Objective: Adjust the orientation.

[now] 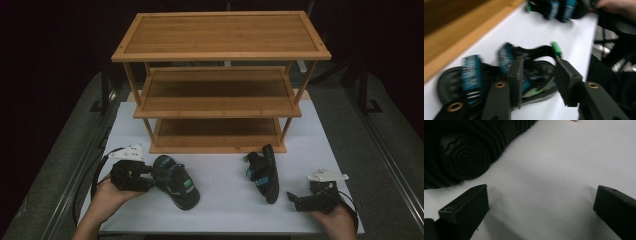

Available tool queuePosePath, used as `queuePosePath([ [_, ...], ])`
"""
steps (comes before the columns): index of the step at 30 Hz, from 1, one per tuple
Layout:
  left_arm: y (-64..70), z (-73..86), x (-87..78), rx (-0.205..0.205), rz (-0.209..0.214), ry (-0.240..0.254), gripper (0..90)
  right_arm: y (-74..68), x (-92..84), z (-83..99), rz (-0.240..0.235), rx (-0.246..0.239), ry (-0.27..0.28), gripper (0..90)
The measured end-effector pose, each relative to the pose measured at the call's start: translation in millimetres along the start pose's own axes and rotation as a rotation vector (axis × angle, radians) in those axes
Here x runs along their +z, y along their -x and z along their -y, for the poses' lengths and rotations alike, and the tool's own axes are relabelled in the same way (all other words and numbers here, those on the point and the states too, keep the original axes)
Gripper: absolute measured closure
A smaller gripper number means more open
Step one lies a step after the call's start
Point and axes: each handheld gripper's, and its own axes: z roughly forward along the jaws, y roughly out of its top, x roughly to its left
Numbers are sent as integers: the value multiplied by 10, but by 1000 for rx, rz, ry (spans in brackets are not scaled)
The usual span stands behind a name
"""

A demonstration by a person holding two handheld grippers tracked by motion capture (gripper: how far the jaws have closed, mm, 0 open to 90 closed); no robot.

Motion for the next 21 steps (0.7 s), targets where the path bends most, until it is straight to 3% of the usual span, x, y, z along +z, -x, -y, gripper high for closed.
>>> queuePosePath([
  [1, 0, 0, 0, 0, 0, 0, 563, 0, 0, 0, 0, 0, 0, 0],
  [3, -108, -13, 57, -52, -21, 10, 542, 1, 1, 0, 1, -2, 0, 0],
  [10, -244, -48, 339, -100, -40, -39, 532, 0, 0, 0, 1, -1, 0, 0],
  [13, -270, -27, 409, -120, -18, -60, 574, 1, 0, 1, 0, -1, 1, 0],
  [18, -255, -21, 413, -109, -21, -73, 681, 1, 0, 0, 0, -1, 0, 0],
  [21, -210, -74, 410, -53, -32, -85, 703, 1, 1, 0, 0, -1, 1, 0],
])
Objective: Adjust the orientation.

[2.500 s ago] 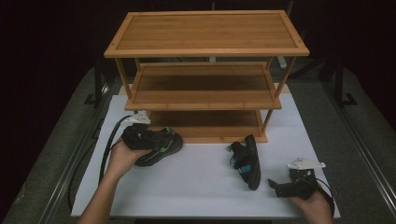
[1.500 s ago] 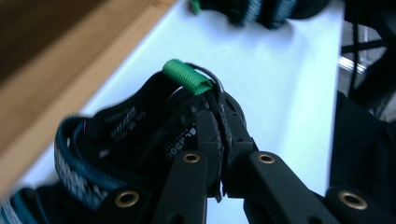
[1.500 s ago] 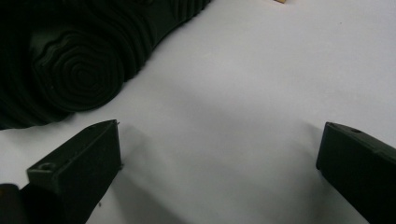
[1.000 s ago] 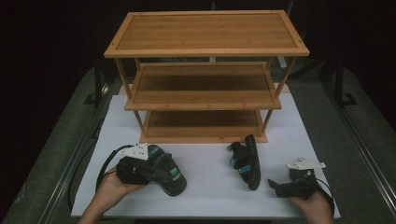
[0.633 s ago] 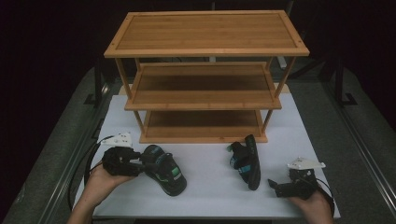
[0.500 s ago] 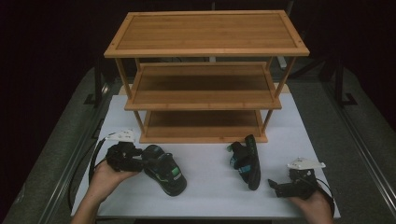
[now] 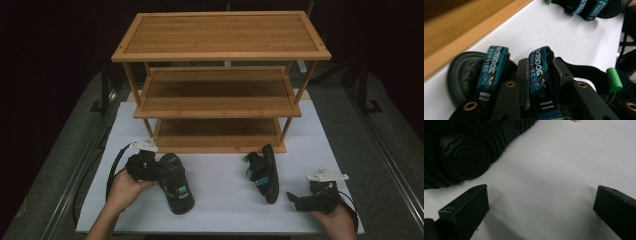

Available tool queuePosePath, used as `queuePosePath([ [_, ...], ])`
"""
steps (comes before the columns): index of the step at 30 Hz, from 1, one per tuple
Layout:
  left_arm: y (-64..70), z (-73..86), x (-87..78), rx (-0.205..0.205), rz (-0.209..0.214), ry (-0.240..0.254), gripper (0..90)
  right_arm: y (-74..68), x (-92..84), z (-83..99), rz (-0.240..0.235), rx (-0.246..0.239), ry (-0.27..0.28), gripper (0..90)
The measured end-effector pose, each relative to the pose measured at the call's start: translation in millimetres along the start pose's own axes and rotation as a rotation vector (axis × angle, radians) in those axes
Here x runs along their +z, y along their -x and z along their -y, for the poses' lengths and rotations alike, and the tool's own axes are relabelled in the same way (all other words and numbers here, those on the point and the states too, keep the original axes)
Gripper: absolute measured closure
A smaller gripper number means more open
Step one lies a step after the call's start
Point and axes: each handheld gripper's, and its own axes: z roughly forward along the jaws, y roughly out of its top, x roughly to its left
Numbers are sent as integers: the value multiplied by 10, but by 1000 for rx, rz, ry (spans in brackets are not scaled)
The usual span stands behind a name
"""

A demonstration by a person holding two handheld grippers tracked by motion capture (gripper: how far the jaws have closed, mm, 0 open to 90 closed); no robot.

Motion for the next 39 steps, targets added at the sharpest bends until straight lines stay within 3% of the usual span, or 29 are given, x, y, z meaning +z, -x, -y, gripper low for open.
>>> queuePosePath([
  [2, 9, -16, 1, 7, 0, -2, 704, -1, 0, -1, 0, 1, -1, 0],
  [3, 14, -60, 13, 35, 15, 5, 705, 0, 0, -1, -1, 1, 0, 0],
  [6, 21, -121, 48, 57, 40, 2, 705, 1, 0, -1, 0, -1, -1, 0],
  [7, 39, -203, 101, 91, 62, -9, 705, 1, 0, 0, 0, -1, 0, 0],
  [8, 39, -203, 101, 91, 62, -9, 705, 1, 0, 0, 0, -1, 0, 0],
  [10, 74, -340, 207, 137, 125, -22, 704, 1, 1, 0, -1, 0, 1, 0],
  [12, 81, -379, 244, 146, 141, -23, 705, 1, 1, 0, -1, 0, 1, 0],
  [13, 86, -444, 319, 166, 167, -31, 704, 1, 1, 0, 0, 0, 1, 0],
  [17, 112, -550, 519, 209, 205, -60, 704, 0, 0, 1, -1, 0, 1, 0],
  [21, 102, -587, 660, 222, 221, -77, 704, 0, 1, 1, -1, 1, 1, 0],
  [26, 69, -546, 644, 210, 237, -48, 666, -1, 0, 2, 0, 0, 2, 0],
  [29, 51, -512, 606, 193, 238, -34, 558, -1, 1, 1, 0, 0, 1, 0],
  [30, 44, -475, 553, 195, 215, -40, 511, -1, 1, 1, 0, 0, 1, 0],
  [34, 38, -418, 431, 173, 190, 2, 347, -2, 0, 1, 1, 0, 2, 0],
  [35, 45, -384, 369, 163, 162, 25, 303, -2, 0, 2, 1, -1, 2, 0],
  [36, 45, -384, 369, 163, 162, 25, 260, -2, 0, 2, 1, -1, 2, 0],
  [37, 58, -341, 304, 171, 111, 23, 211, -3, 0, 2, 1, -1, 2, 0],
  [39, 66, -281, 246, 167, 63, 18, 160, -3, 0, 2, 2, -1, 2, 0],
])
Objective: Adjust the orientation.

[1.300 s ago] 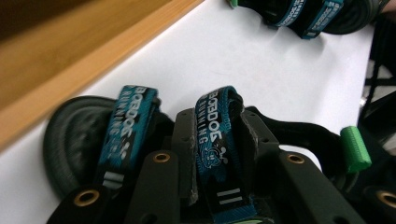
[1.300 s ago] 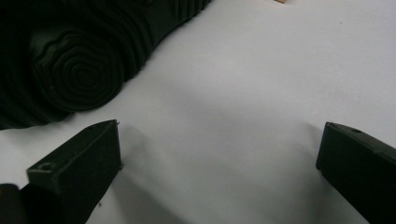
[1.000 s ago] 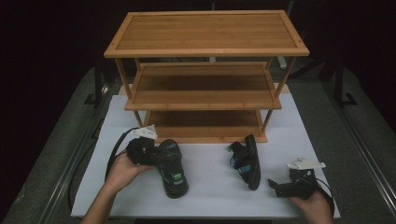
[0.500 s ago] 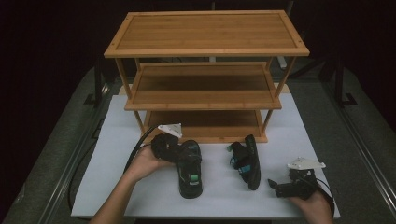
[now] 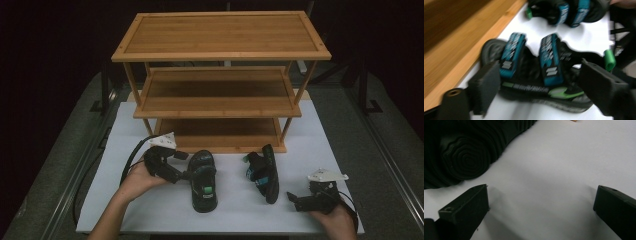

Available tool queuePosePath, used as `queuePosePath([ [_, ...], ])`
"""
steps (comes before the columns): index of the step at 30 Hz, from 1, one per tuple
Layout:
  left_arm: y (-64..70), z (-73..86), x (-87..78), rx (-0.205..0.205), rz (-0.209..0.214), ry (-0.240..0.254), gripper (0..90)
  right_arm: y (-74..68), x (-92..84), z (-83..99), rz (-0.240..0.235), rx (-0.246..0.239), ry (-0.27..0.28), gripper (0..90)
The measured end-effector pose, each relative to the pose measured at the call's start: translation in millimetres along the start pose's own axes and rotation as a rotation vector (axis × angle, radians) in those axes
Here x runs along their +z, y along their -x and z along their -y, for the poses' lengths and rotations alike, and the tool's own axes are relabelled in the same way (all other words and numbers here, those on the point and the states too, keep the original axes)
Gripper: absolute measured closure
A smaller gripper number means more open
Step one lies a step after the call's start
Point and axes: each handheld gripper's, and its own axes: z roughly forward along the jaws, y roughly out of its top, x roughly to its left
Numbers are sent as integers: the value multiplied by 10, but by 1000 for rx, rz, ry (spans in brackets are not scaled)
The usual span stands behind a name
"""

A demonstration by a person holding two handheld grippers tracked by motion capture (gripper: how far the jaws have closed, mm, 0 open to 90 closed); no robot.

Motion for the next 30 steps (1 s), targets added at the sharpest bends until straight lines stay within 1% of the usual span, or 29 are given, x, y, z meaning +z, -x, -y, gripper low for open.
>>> queuePosePath([
  [1, 0, 0, 0, 0, 0, 0, 146, 0, 0, 0, 0, 0, 0, 0],
  [2, 11, 74, -58, -7, -55, -13, 107, 1, 1, -1, -1, 0, -1, 0],
  [3, 11, 105, -82, -17, -74, -19, 80, 2, 1, -1, -1, 1, -1, 0],
  [4, 11, 105, -82, -17, -74, -19, 70, 2, 1, -1, -1, 1, -1, 0],
  [5, 6, 132, -109, -27, -96, -22, 2, 2, -1, -1, -1, 0, -2, 0],
  [6, 3, 183, -148, -51, -118, -24, 0, 2, -1, -1, -1, 0, -2, 0],
  [8, 20, 267, -193, -64, -155, -27, 0, 0, -1, -1, -1, 2, -2, 0],
  [9, 20, 267, -193, -64, -155, -27, 0, 0, -1, -1, -1, 2, -2, 0],
  [10, 47, 363, -227, -66, -173, -40, 0, 1, 0, -1, -1, 1, -1, 0],
  [11, 54, 403, -244, -66, -182, -46, 0, 1, 0, -1, -1, 0, -1, 0],
  [14, 101, 589, -314, -85, -230, -49, 0, 0, -1, 0, 0, 0, -1, 0],
  [15, 101, 589, -314, -85, -230, -49, 0, 0, -1, 0, 0, 0, -1, 0],
  [16, 127, 693, -351, -93, -257, -48, 0, 0, -1, 0, 0, 0, 0, 0],
  [17, 127, 693, -351, -93, -257, -48, 0, 0, -1, 0, 0, 0, 0, 0],
  [18, 149, 829, -386, -111, -292, -51, 0, 0, -1, 0, 0, -1, 0, 0],
  [21, 158, 983, -429, -124, -339, -53, 0, -1, -2, -1, 0, 2, -2, 0],
  [22, 156, 1017, -439, -130, -348, -57, 0, -1, -2, -1, 0, 2, -2, 0],
  [24, 145, 1109, -463, -135, -392, -68, 0, 0, -2, -2, -1, 2, -3, 0],
  [28, 122, 1262, -496, -149, -429, -58, 0, 2, -2, -2, -2, 3, -2, 0],
  [30, 94, 1349, -489, -156, -438, -66, 0, 1, -2, -2, -1, 3, -3, 0],
])
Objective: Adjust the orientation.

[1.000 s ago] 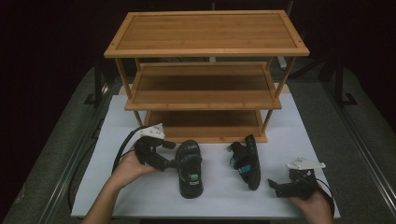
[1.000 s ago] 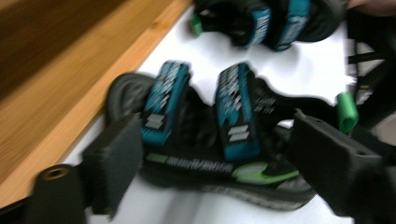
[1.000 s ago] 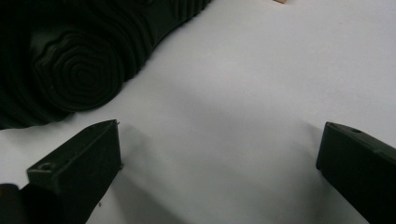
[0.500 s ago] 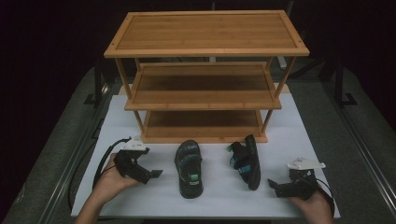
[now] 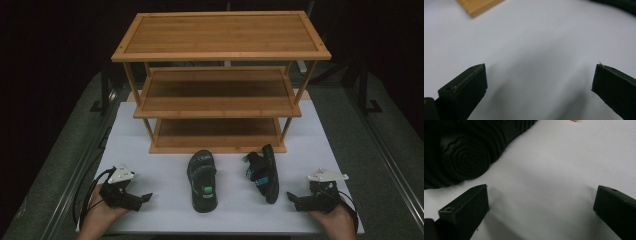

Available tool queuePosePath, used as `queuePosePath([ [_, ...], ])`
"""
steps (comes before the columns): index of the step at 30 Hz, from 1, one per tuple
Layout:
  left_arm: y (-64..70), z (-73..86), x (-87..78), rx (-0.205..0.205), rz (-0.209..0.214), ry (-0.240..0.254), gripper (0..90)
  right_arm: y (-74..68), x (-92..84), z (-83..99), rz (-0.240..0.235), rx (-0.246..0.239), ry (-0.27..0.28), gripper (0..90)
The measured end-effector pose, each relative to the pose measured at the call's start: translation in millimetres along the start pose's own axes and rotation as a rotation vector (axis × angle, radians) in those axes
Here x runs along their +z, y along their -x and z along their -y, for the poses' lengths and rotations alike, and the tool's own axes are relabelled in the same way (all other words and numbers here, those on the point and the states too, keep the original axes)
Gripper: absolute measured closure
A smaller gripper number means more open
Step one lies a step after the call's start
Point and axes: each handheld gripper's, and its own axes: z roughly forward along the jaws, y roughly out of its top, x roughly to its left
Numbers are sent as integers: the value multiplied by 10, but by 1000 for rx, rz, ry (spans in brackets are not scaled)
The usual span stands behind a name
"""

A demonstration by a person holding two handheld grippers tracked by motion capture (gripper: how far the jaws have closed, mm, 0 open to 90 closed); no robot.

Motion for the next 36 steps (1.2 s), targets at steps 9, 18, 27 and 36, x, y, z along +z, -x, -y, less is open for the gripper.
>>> queuePosePath([
  [9, -149, 69, 33, -46, -14, 18, 0, -3, -1, 0, 1, -2, 0, 0],
  [18, -149, 80, 36, -42, -14, 22, 0, -10, -93, -102, -9, 15, 23, 0],
  [27, -152, 77, 40, -46, -12, 20, 0, -75, -303, -290, -69, -10, 83, 69],
  [36, -152, 80, 39, -44, -12, 21, 0, -136, -370, -390, -126, -39, 107, 69],
])
